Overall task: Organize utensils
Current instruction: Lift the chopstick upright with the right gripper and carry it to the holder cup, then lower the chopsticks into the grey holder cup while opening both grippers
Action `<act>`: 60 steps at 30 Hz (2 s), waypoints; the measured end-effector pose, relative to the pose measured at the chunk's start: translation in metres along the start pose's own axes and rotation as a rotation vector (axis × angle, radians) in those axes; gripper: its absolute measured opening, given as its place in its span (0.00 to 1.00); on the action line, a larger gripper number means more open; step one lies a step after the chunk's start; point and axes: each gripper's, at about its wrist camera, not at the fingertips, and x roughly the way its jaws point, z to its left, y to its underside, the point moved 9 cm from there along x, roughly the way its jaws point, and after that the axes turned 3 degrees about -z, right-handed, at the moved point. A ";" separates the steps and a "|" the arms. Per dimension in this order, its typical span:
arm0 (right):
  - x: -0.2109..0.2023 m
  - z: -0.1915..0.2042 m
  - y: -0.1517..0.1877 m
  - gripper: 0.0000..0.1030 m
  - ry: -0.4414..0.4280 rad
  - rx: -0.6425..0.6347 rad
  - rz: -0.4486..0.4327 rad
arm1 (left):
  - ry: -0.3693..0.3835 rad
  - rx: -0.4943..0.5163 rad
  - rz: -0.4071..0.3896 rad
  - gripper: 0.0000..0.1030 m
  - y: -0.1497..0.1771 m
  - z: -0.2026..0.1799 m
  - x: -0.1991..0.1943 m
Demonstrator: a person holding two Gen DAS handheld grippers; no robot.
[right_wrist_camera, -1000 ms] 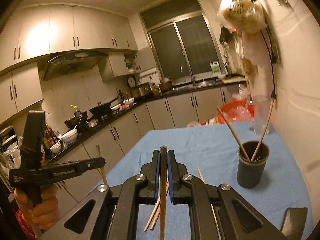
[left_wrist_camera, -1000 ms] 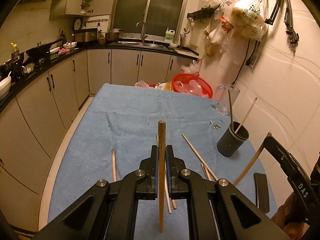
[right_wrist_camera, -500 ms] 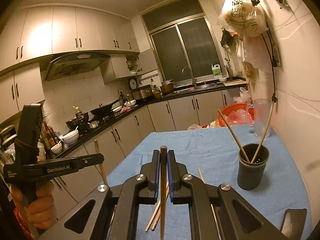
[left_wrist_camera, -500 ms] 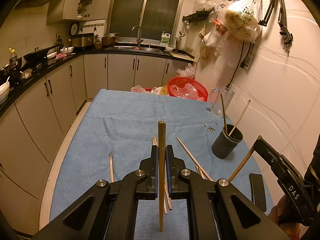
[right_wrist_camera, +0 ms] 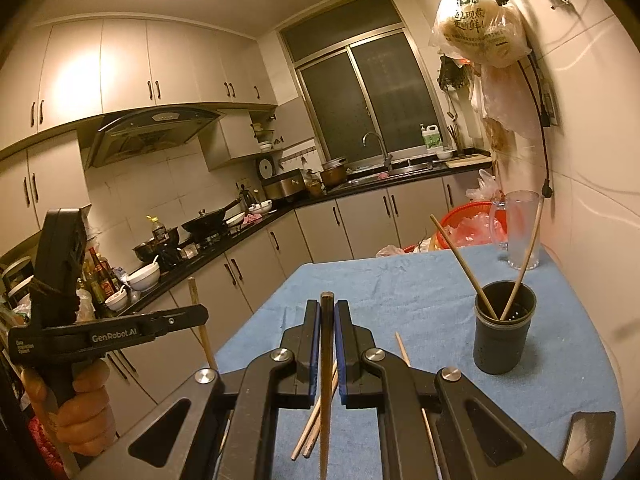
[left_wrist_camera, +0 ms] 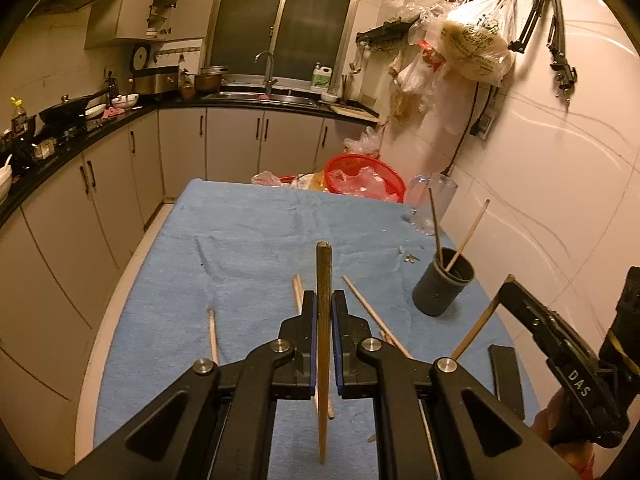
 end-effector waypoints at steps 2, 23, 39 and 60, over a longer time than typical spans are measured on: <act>-0.001 0.000 -0.001 0.07 0.000 0.003 -0.003 | 0.005 -0.003 0.000 0.07 -0.001 -0.001 -0.001; -0.068 -0.065 -0.076 0.07 0.087 0.075 -0.168 | 0.088 0.059 -0.059 0.07 -0.051 -0.062 -0.007; -0.088 -0.144 -0.156 0.07 0.222 0.144 -0.306 | 0.160 0.032 -0.109 0.07 -0.122 -0.130 0.033; -0.007 -0.217 -0.168 0.07 0.329 0.155 -0.268 | 0.154 -0.055 -0.137 0.07 -0.144 -0.175 0.147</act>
